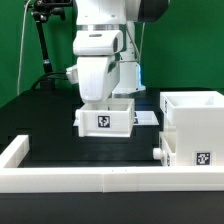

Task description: Assemble drawer

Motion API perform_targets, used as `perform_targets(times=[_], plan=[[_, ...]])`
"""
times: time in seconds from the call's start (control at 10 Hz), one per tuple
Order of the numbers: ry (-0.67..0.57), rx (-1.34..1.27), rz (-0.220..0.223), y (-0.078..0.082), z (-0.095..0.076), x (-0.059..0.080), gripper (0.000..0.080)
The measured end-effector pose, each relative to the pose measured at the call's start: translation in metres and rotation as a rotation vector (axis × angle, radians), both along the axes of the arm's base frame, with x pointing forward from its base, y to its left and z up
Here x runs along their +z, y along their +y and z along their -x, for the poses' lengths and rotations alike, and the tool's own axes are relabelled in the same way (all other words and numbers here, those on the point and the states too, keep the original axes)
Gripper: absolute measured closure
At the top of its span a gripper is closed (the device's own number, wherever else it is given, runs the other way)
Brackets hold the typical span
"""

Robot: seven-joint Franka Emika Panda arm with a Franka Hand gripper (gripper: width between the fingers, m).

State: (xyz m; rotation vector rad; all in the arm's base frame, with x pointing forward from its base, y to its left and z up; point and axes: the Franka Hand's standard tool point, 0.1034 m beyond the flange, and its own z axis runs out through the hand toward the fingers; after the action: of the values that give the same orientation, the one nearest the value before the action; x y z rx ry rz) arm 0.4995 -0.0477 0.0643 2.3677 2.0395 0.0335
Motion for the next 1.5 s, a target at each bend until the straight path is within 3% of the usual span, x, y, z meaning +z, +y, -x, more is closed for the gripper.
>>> perform_targets(times=[0.3,0.9,1.5], plan=[[-0.017,0.117,0.029,0.021,-0.025,-0.004,0.0757],[-0.013,0.173,0.029,0.02,-0.025,-0.009,0.0757],[-0.005,0.169,0.025,0.046,-0.04,-0.009,0.0757]])
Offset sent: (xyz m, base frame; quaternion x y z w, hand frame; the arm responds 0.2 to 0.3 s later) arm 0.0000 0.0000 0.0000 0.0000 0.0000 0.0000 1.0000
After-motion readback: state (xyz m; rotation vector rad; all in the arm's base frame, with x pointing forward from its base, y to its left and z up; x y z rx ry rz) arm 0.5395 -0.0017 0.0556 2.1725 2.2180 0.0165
